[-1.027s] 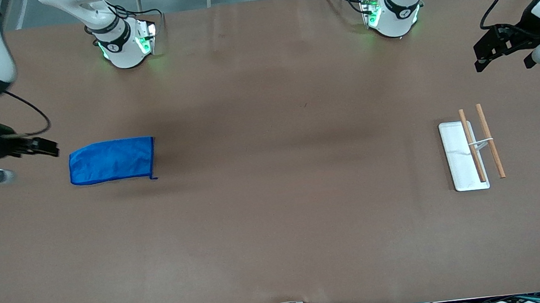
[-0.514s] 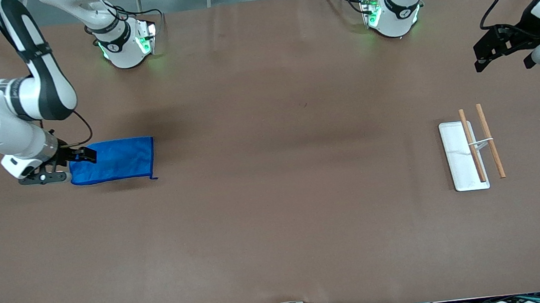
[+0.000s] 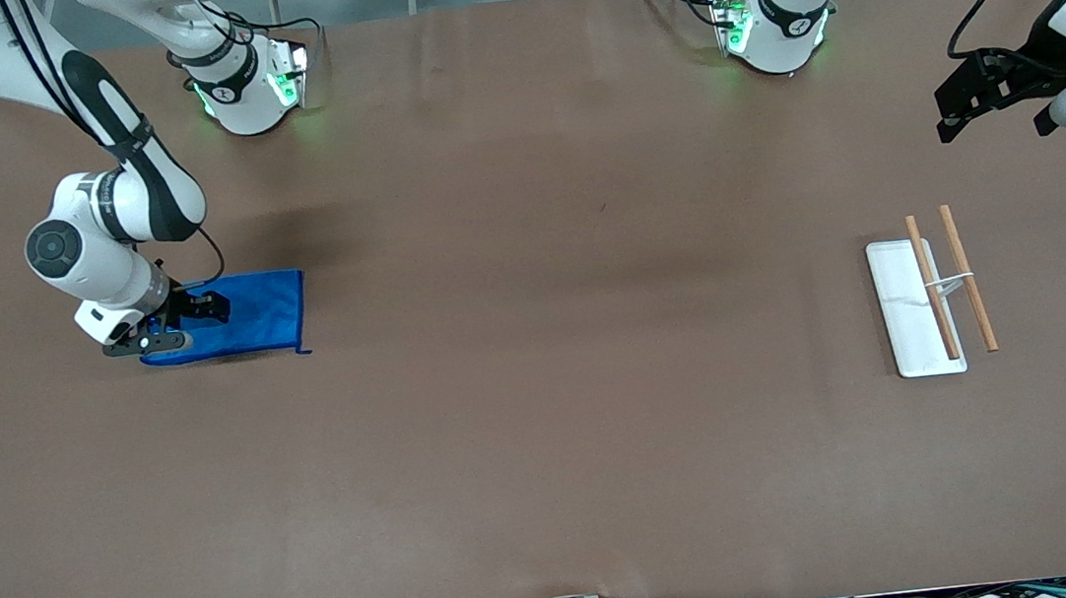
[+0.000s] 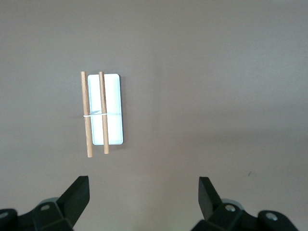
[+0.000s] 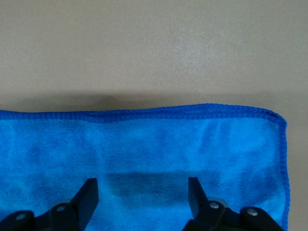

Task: Right arm passes towel to left arm to hang
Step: 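Reach the right gripper down to the edge of the blue towel, then close the right gripper on the towel edge and lift it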

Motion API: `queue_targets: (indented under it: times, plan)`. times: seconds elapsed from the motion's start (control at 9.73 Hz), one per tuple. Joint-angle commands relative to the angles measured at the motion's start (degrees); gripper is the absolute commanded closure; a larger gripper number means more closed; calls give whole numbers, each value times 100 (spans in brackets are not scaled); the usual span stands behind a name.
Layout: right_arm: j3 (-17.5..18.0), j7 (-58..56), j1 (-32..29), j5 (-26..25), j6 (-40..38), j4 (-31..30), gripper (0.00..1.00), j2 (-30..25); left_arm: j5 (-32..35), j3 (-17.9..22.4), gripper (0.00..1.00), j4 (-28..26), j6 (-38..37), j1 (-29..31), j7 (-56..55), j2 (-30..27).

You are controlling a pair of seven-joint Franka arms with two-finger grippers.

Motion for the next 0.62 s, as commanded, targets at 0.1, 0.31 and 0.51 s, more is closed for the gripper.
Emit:
queue_targets:
  times: [0.1, 0.31, 0.51]
  plan:
    - [41, -163, -87, -98, 183, -58, 46, 54, -92, -19, 0, -24, -48, 32, 96, 134]
    - [41, -226, -183, -89, 218, -49, 87, 133, -92, -19, 0, -24, -48, 32, 96, 134]
    - [50, -182, -166, -80, 166, -23, 100, 133, -92, -19, 0, -32, -48, 32, 105, 134]
